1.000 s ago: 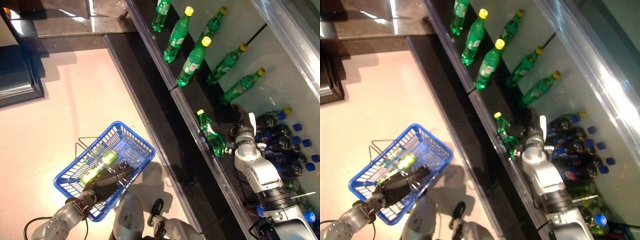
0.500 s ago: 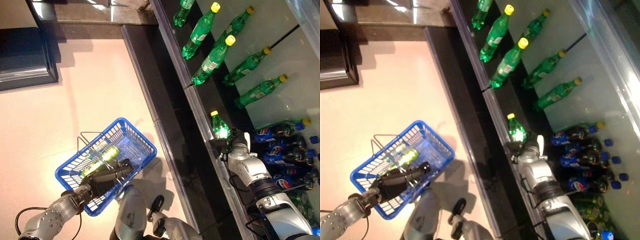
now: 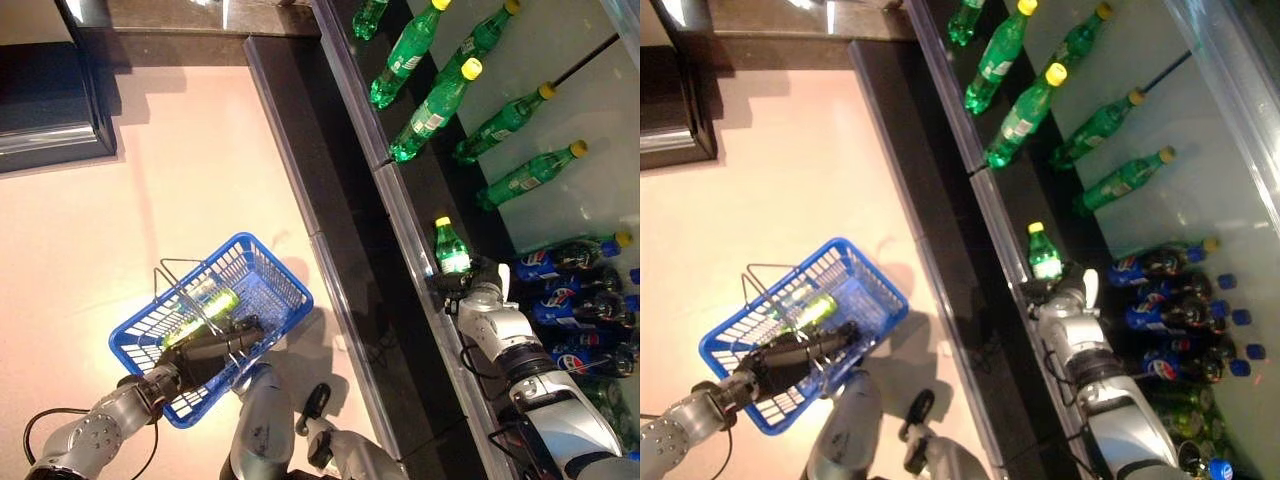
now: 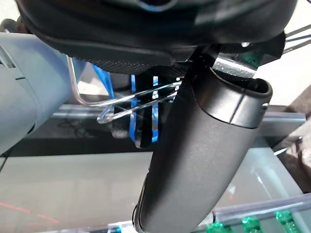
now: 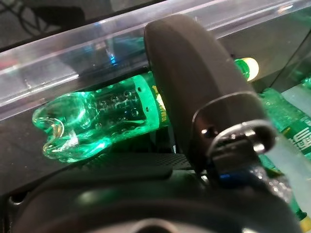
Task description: Pick up the drink and place into the basket.
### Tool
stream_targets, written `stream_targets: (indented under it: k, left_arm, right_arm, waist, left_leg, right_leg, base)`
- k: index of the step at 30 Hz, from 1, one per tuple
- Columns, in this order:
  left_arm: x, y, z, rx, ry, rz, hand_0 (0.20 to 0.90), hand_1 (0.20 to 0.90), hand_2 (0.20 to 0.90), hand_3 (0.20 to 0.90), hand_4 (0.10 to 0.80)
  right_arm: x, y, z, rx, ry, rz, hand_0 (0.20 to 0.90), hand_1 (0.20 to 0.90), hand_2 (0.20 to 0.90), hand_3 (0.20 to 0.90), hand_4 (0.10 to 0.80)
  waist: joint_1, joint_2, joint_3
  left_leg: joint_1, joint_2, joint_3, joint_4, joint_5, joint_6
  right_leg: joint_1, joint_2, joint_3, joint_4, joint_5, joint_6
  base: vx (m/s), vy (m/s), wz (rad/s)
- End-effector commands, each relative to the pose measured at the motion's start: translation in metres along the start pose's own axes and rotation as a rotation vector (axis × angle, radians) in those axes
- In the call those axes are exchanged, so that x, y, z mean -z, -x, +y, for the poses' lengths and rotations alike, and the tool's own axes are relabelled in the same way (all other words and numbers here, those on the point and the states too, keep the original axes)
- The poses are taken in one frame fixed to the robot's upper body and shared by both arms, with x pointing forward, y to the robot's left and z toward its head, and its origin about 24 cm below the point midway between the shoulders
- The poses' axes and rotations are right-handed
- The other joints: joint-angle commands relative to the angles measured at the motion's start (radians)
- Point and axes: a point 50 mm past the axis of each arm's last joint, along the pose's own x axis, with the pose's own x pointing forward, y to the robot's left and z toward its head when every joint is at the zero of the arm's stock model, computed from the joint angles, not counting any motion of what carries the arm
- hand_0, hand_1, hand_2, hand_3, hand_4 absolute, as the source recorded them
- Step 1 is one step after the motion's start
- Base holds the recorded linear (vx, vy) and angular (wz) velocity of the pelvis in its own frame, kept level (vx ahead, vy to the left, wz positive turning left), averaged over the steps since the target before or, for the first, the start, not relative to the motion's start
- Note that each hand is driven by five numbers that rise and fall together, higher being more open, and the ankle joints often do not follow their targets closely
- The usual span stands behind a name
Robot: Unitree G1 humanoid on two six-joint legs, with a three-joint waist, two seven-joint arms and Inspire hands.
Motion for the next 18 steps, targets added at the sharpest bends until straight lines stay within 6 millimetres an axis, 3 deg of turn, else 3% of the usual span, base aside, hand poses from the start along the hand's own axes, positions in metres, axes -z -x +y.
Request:
stream_targets:
  k: [1, 18]
  left_arm:
    - [-0.045, 0.000, -0.086, 0.535, -0.018, -0.229, 0.300, 0.300, 0.300, 0.200, 0.100]
    - [-0.018, -0.003, -0.086, 0.505, 0.033, -0.188, 0.300, 0.300, 0.300, 0.200, 0.100]
  right_arm:
    - [-0.011, -0.002, -0.004, -0.005, -0.002, -0.042, 0.300, 0.300, 0.300, 0.200, 0.100]
    - [-0.003, 0.002, -0.007, 0.033, 0.058, -0.070, 0.300, 0.300, 0.300, 0.200, 0.100]
  waist:
    - [-0.021, 0.076, -0.074]
    - [-0.038, 0.061, -0.156]
  left_leg:
    - [0.262, -0.044, 0.043, -0.485, 0.185, 0.154]
    - [0.349, -0.030, 0.054, -0.524, 0.191, 0.153]
  right_leg:
    - [-0.013, 0.024, -0.005, 0.129, -0.017, 0.049]
    - [0.030, 0.036, -0.004, 0.114, -0.010, 0.040]
  base:
    - [0.034, 0.014, 0.00]
    - [0.009, -0.001, -0.04]
